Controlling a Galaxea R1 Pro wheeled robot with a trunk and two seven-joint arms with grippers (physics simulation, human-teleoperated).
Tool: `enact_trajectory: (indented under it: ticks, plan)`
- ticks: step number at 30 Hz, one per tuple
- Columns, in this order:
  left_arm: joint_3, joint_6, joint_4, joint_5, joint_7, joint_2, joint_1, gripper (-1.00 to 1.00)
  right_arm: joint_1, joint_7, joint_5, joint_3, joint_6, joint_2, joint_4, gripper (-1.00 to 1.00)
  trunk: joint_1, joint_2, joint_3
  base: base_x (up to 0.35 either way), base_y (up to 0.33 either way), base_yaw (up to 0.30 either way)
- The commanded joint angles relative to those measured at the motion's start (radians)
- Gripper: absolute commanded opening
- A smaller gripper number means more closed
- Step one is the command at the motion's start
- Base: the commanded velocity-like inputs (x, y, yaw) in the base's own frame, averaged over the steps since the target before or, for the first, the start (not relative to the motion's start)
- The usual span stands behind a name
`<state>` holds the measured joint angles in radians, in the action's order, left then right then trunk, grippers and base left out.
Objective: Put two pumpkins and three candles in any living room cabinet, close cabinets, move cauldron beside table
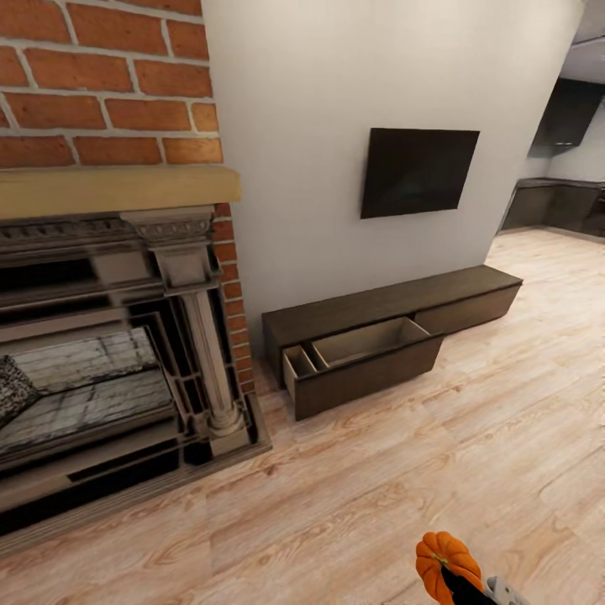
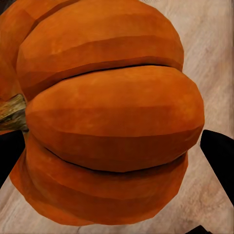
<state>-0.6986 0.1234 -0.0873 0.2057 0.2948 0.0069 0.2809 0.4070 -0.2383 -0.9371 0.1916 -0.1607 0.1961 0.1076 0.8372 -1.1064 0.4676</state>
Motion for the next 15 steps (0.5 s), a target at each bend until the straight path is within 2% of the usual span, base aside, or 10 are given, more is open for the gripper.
enact_trajectory:
  ticks: [1,15]
  plan:
    - [-0.009,0.007,-0.004,0.009,0.004,0.001,0.000,1.00,0.001,-0.004,-0.011,0.008,-0.003,0.000,-0.002,-1.00,0.000,-0.001,0.001,0.000,0.000,-0.190]
    - [-0.009,0.007,-0.003,0.009,0.004,0.001,0.000,1.00,0.001,-0.004,-0.011,0.008,-0.003,0.000,-0.002,-1.00,0.000,-0.001,0.001,0.000,0.000,-0.190]
